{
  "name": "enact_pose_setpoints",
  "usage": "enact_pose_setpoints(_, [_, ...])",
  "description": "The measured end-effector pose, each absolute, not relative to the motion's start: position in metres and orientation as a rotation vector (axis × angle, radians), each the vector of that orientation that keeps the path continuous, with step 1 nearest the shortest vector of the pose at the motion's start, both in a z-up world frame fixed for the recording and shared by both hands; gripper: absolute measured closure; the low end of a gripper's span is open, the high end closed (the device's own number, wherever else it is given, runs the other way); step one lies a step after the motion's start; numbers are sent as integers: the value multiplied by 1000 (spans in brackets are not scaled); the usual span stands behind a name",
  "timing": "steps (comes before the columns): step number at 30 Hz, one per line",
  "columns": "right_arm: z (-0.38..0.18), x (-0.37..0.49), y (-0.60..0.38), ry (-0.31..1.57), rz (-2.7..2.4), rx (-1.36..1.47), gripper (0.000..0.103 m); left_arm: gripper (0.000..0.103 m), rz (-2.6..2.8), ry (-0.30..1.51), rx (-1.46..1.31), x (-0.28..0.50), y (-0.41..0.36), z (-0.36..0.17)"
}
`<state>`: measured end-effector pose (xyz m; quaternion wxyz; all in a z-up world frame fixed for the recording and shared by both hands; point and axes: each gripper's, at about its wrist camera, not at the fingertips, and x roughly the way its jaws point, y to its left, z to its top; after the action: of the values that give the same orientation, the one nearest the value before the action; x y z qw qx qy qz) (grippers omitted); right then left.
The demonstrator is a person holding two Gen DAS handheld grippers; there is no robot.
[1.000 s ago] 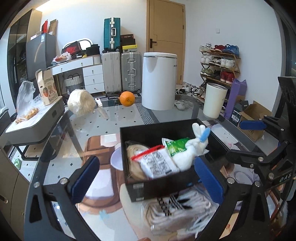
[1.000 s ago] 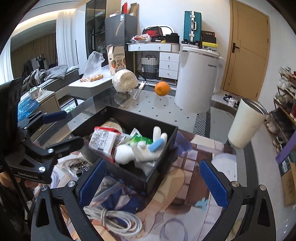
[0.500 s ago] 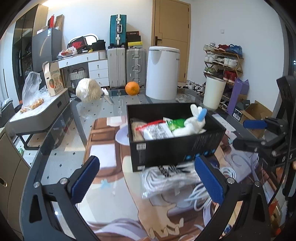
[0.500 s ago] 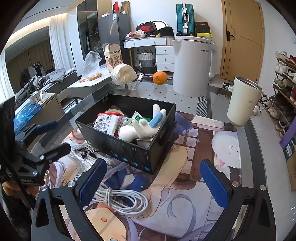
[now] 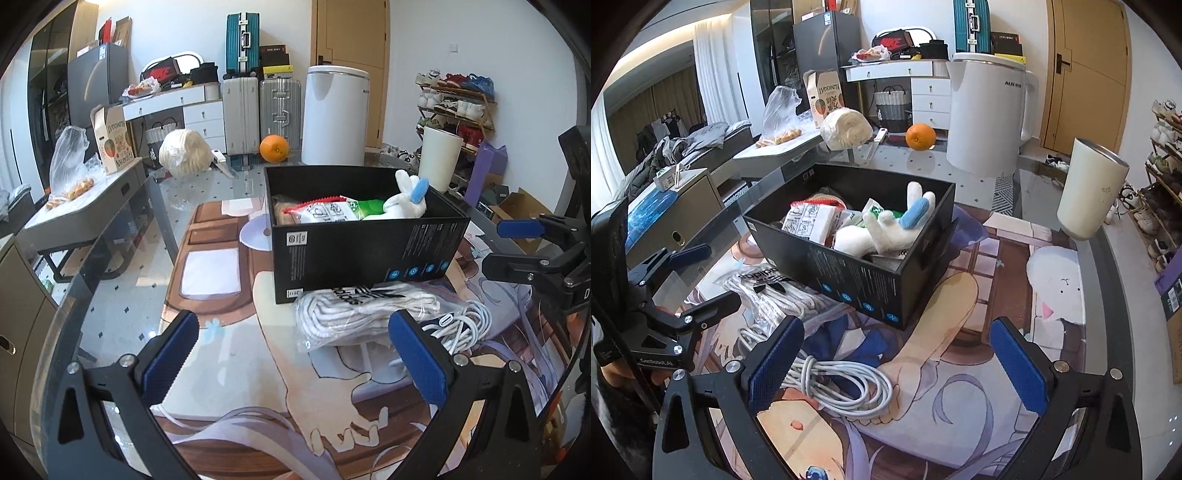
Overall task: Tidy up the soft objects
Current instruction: 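Withdraw both grippers and move the right gripper over the coiled white cable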
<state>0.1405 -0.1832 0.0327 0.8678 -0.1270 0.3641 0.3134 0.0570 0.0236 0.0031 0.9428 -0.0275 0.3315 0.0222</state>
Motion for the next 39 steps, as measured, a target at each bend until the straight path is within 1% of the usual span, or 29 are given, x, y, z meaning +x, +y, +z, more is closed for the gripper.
enact_pose_setpoints(11, [25, 137, -177, 794, 680, -319, 1, 0, 5, 664, -31, 53, 17, 2])
enact_pose_setpoints(28, [13, 121, -157, 831, 771, -411, 1, 0, -24, 645, -77, 50, 25, 2])
enact_pose_setpoints(39, [-4, 117, -148, 874, 812, -451, 1, 0, -31, 646, -74, 49, 23, 1])
